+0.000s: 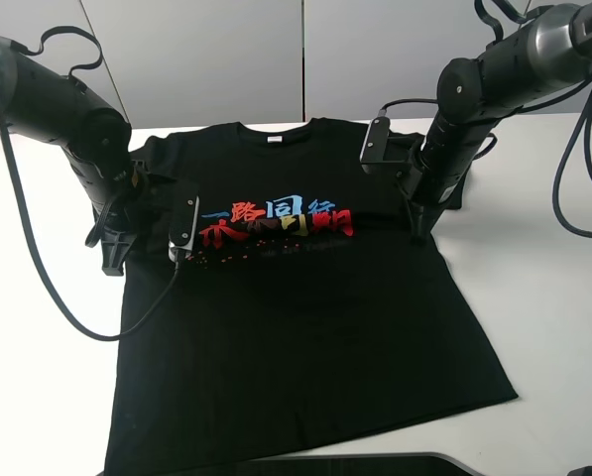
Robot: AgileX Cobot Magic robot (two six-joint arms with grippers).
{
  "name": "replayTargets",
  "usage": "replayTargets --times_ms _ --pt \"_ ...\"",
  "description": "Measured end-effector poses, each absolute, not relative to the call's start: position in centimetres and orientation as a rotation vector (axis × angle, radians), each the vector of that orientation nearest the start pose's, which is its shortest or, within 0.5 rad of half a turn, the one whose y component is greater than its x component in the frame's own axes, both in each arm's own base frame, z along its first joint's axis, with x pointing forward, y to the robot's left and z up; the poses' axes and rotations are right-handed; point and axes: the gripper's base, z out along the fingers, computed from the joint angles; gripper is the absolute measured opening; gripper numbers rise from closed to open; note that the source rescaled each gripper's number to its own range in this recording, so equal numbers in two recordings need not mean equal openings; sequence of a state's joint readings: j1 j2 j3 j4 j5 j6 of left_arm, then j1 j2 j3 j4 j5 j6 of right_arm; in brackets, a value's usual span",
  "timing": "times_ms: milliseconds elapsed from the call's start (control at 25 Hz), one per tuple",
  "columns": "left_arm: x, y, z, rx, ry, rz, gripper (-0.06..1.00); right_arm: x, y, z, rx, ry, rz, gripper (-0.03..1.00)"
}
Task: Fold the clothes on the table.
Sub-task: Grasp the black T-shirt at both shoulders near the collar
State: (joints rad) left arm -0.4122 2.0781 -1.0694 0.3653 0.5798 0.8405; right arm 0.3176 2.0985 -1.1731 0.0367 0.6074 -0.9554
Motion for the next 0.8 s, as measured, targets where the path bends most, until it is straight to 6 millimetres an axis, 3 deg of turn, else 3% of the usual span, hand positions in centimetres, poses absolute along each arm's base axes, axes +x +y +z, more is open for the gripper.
replayTargets --times_ms 120,400,800 --pt "32.7 -12.4 7.6 2.164 2.213 0.328 0.57 35.2 11.8 8.7 -1.754 2.45 -0.027 0.02" --pt "32.8 -12.6 8.6 2.123 2.17 0.328 0.8 35.2 11.8 8.9 -1.755 2.45 -0.027 0.02" --pt "30.7 -15.9 9.3 2.131 2.094 0.161 0.82 35.2 11.8 9.0 -1.751 2.452 -0.027 0.02"
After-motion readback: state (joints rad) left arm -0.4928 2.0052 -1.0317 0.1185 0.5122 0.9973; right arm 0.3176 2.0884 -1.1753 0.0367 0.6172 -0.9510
